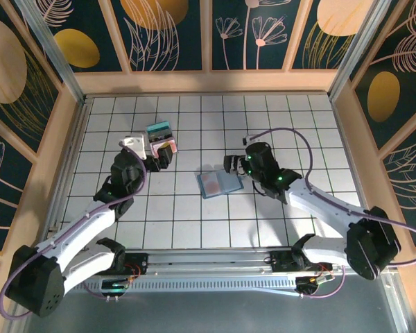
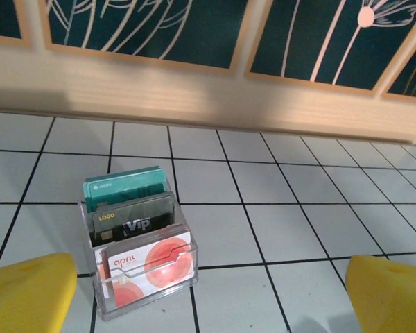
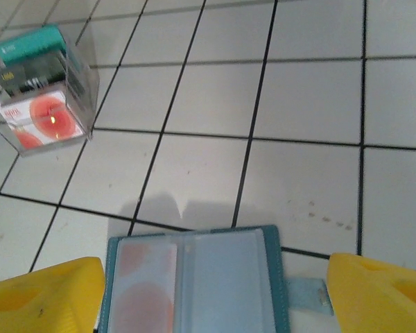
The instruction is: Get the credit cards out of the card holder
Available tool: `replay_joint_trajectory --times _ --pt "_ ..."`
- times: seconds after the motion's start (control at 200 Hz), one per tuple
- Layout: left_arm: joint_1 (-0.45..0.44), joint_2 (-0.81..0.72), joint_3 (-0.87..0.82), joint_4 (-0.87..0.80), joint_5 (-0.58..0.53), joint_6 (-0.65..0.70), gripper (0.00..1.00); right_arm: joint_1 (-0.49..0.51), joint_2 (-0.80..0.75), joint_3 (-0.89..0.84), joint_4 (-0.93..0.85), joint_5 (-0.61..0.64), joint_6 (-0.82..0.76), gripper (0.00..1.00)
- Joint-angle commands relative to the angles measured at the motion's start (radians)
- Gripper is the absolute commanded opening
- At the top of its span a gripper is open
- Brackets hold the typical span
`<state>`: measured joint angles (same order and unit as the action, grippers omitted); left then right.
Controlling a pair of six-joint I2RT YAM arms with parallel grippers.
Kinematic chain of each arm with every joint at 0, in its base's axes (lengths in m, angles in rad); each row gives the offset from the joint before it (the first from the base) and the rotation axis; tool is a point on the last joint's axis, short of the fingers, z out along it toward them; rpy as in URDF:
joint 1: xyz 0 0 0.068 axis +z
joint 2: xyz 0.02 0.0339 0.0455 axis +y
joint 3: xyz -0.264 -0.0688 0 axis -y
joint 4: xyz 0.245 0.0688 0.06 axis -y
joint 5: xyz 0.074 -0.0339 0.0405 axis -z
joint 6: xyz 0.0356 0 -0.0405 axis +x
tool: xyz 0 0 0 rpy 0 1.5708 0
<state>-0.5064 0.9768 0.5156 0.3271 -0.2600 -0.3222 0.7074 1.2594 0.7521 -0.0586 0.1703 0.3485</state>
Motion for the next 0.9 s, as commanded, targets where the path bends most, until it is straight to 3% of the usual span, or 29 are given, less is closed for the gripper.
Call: replay_joint_trajectory --times 0.0,0.2,0.455,0.896 --pt "-0.062 -0.018 -0.023 0.019 -0.24 -0.072 0.99 0.047 0.064 0.051 -0.015 0.034 0.016 0.8" --pt "-0.085 0.002 -0.07 0.008 -0.37 -0.239 0.99 0.129 0.202 0.133 -0.068 0.031 0.035 0.71" --pt "-0.085 0.069 -0.069 -0.003 -0.376 -0.347 0.99 0.186 0.352 0.243 -0.176 0.06 0.043 0.55" --pt "-0.085 0.097 -0.071 0.0 -0.387 -0.357 0.99 0.222 0.506 0.323 -0.235 -0.004 0.022 0.55"
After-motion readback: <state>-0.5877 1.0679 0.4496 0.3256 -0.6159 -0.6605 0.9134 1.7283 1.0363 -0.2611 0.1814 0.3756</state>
